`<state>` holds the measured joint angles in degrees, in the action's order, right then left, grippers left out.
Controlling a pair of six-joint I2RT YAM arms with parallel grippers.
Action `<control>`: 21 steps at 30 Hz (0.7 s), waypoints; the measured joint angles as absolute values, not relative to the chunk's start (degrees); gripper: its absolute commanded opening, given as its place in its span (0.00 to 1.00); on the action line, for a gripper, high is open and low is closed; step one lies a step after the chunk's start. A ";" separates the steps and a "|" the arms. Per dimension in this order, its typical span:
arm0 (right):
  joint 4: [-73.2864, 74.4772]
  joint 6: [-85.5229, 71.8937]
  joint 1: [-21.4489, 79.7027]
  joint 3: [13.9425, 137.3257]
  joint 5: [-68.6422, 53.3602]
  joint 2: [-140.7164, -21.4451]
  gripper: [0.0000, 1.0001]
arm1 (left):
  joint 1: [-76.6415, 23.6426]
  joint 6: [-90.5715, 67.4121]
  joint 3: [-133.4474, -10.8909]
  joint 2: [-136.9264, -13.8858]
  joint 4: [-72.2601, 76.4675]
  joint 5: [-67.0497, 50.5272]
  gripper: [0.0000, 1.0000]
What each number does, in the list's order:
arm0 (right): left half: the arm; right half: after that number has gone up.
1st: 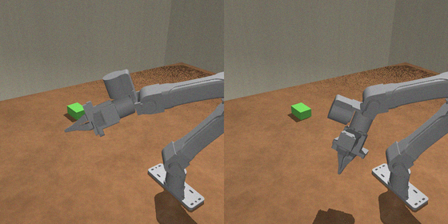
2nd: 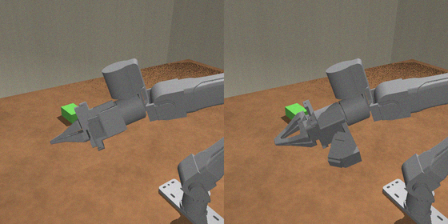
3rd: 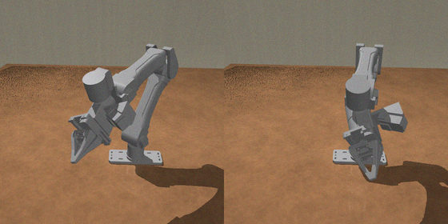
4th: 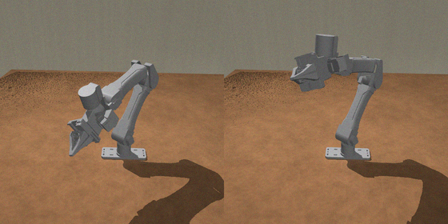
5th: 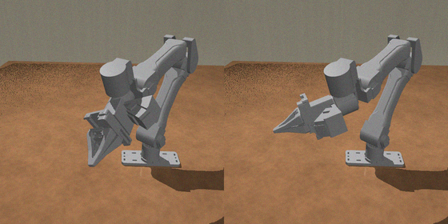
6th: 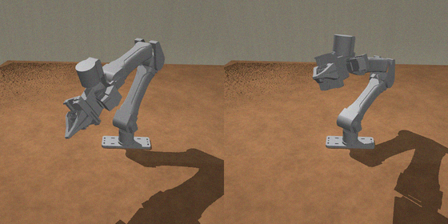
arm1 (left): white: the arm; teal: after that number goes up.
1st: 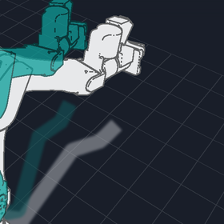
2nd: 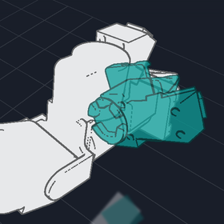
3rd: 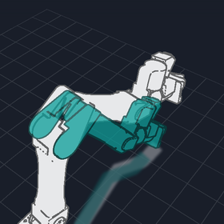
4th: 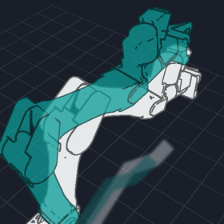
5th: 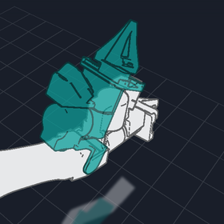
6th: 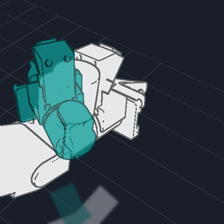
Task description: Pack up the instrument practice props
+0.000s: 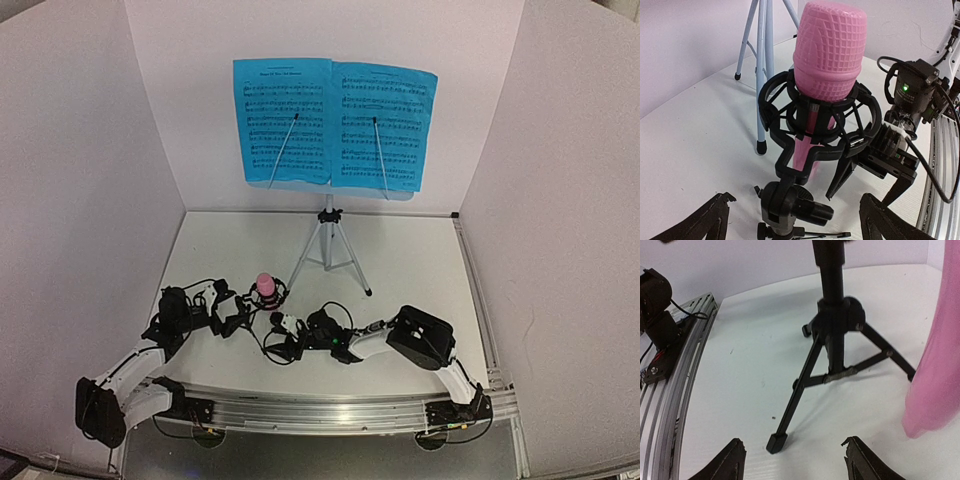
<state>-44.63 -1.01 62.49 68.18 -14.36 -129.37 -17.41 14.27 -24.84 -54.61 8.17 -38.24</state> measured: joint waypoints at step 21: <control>-8.66 -3.24 65.24 77.38 4.79 -94.61 0.85 | -16.05 22.41 -27.36 -61.41 5.76 -42.37 0.63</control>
